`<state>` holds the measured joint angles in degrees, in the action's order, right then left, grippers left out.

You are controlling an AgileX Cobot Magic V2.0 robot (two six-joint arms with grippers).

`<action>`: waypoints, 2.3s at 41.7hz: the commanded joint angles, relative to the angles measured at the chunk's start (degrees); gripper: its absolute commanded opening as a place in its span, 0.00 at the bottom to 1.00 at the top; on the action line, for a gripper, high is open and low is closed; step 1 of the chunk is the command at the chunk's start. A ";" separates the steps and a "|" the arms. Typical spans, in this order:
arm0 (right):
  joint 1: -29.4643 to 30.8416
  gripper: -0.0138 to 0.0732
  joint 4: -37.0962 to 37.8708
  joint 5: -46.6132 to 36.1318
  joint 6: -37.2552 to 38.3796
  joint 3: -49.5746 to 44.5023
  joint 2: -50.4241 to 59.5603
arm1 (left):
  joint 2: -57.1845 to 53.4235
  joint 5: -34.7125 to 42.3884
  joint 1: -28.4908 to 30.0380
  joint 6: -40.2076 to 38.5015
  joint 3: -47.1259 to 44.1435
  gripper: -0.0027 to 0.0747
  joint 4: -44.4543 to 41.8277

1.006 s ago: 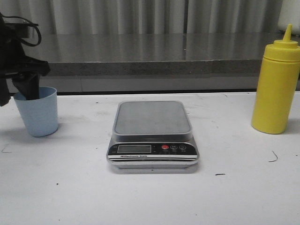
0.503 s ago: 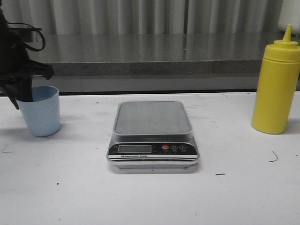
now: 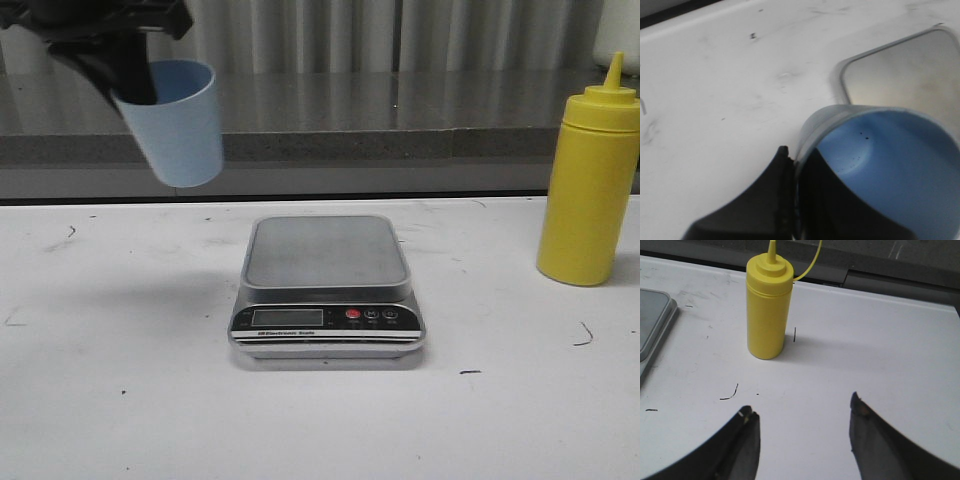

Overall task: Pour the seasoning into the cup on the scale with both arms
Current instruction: 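Lift the blue cup with the left gripper and carry it over the scale, then lower the blue cup onto the scale, open the left gripper, withdraw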

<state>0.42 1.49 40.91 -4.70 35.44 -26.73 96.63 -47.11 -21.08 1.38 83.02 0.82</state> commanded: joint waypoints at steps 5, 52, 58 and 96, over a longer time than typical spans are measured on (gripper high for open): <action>-0.09 0.65 0.60 -4.17 -0.61 1.47 -0.79 | -1.73 5.28 -8.25 -0.69 2.36 0.01 0.52; -0.09 0.65 0.60 -4.17 -0.61 1.47 -0.79 | 18.90 -9.45 -10.47 -9.83 25.41 0.01 -0.82; -0.09 0.65 0.60 -4.17 -0.61 1.47 -0.79 | 19.90 -9.13 -10.47 -9.83 25.56 0.01 -0.82; -0.09 0.65 0.60 -4.17 -0.61 1.47 -0.79 | 7.12 -10.59 -10.47 -6.12 23.94 0.50 -0.82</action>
<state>0.42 1.49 40.91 -4.70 35.44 -26.73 110.97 -59.25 -31.26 -5.75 106.60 0.00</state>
